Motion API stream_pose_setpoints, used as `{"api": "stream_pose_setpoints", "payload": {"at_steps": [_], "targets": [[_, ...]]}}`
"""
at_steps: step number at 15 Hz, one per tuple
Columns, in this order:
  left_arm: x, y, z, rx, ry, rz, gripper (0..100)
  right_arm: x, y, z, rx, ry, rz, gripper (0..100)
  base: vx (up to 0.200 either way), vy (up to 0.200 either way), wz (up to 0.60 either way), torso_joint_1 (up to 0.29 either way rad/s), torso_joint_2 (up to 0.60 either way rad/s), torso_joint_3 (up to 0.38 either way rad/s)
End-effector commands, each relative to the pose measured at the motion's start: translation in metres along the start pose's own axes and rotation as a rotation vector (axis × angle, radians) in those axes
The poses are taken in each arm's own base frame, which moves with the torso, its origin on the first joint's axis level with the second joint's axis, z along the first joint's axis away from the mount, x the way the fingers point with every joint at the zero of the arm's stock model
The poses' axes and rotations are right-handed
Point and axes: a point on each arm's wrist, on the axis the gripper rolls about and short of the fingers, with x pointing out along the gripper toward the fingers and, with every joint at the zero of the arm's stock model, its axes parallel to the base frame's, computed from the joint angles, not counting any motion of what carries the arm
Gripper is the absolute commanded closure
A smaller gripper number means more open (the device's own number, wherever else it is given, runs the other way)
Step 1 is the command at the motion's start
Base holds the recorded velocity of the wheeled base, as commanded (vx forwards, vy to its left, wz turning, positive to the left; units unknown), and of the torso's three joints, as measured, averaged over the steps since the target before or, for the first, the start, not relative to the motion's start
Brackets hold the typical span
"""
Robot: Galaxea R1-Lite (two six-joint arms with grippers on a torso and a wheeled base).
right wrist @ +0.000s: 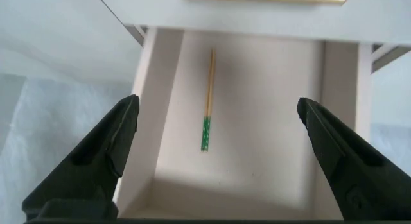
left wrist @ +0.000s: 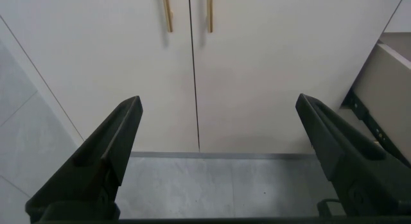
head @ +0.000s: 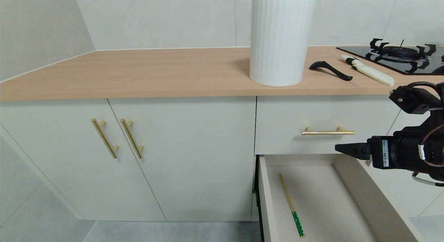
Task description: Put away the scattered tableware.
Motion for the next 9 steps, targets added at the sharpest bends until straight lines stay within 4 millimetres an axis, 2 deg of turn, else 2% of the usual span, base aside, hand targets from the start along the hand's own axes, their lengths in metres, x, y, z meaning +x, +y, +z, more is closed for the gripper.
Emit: {"api": "stream_pose_setpoints", "payload": {"at_steps": [1, 3, 6, 9], "targets": [[0.0000, 0.0000, 0.0000, 0.000, 0.001, 0.000, 0, -0.0064, -0.0029, 0.0021, 0.010, -0.023, -0.003, 0, 0.000, 0.000, 0.00, 0.000, 0.00, 0.000], [0.0000, 0.0000, 0.0000, 0.000, 0.001, 0.000, 0, -0.0060, -0.0045, 0.0007, -0.016, -0.020, -0.010, 0, 0.000, 0.000, 0.00, 0.016, -0.09, -0.072], [0.0000, 0.0000, 0.0000, 0.000, 0.001, 0.000, 0, -0.0050, -0.0050, -0.0006, -0.018, -0.014, -0.013, 0, 0.000, 0.000, 0.00, 0.082, -0.24, -0.274], [0.0000, 0.0000, 0.0000, 0.000, 0.001, 0.000, 0, -0.0031, -0.0046, -0.0015, -0.020, -0.006, -0.013, 0, 0.000, 0.000, 0.00, 0.124, -0.51, -0.310]]}}
